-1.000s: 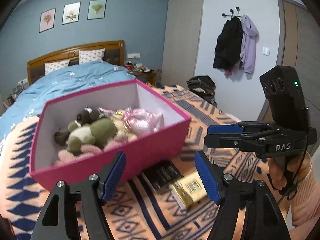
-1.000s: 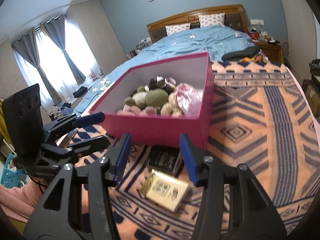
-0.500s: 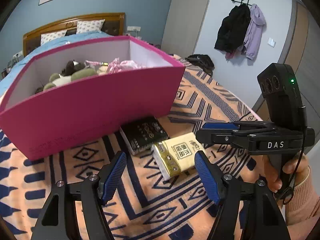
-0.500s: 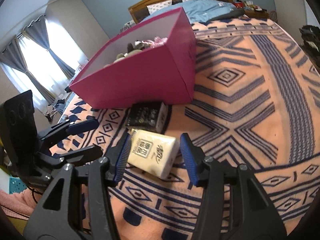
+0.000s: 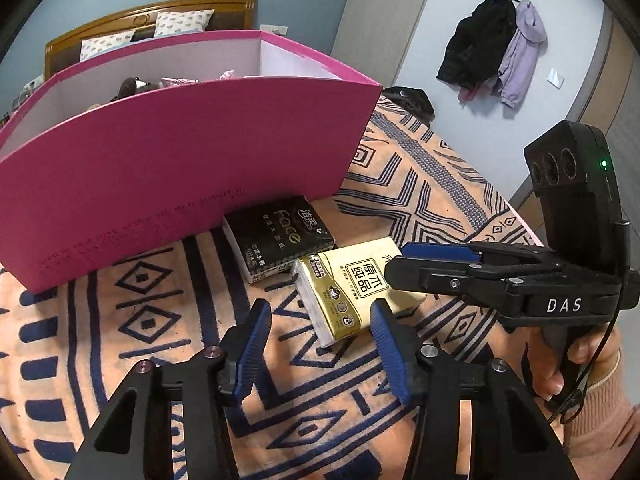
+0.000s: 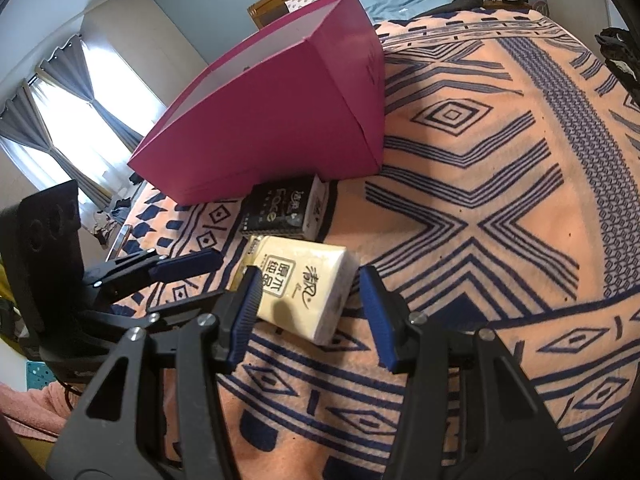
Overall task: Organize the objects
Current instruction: 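Move the open left gripper to the yellow tissue pack, then close the left gripper on the yellow tissue pack and lift it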
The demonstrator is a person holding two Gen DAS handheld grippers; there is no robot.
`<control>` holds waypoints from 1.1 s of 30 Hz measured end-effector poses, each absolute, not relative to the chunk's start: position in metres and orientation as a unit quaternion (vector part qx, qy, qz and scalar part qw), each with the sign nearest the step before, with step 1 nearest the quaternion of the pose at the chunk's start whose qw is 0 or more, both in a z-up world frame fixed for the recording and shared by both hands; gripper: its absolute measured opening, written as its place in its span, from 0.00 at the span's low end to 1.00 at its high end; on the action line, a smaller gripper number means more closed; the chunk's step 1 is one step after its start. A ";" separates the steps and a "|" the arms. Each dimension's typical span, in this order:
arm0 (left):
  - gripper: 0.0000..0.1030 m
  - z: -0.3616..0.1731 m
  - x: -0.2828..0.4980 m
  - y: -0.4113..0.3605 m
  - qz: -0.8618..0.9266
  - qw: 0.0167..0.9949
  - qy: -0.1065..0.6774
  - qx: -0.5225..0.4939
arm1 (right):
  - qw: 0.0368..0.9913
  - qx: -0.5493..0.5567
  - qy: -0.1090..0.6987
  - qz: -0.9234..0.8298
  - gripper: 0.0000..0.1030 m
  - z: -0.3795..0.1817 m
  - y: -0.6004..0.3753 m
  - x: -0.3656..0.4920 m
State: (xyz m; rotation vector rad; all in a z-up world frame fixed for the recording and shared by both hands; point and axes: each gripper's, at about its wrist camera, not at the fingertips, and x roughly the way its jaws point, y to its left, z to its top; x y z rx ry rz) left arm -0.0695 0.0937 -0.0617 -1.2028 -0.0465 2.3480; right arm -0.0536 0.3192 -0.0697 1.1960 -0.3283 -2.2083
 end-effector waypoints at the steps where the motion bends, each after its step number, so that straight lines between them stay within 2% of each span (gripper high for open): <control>1: 0.51 -0.062 -0.070 0.094 0.861 0.249 -0.019 -0.443 | 0.300 0.450 -0.123 -0.832 0.51 -0.069 0.319 -0.054; 3: 0.45 -0.062 -0.071 0.094 0.860 0.250 -0.021 -0.445 | 0.300 0.450 -0.125 -0.832 0.51 -0.069 0.318 -0.054; 9: 0.37 -0.065 -0.072 0.094 0.850 0.260 -0.033 -0.457 | 0.308 0.450 -0.120 -0.830 0.50 -0.070 0.312 -0.053; 12: 0.35 -0.065 -0.072 0.096 0.849 0.265 -0.032 -0.456 | 0.309 0.451 -0.116 -0.829 0.44 -0.071 0.309 -0.053; 15: 0.34 -0.065 -0.072 0.096 0.848 0.267 -0.035 -0.457 | 0.313 0.453 -0.115 -0.827 0.40 -0.072 0.308 -0.052; 33: 0.34 -0.063 -0.070 0.095 0.849 0.271 -0.036 -0.453 | 0.315 0.445 -0.115 -0.830 0.40 -0.068 0.306 -0.046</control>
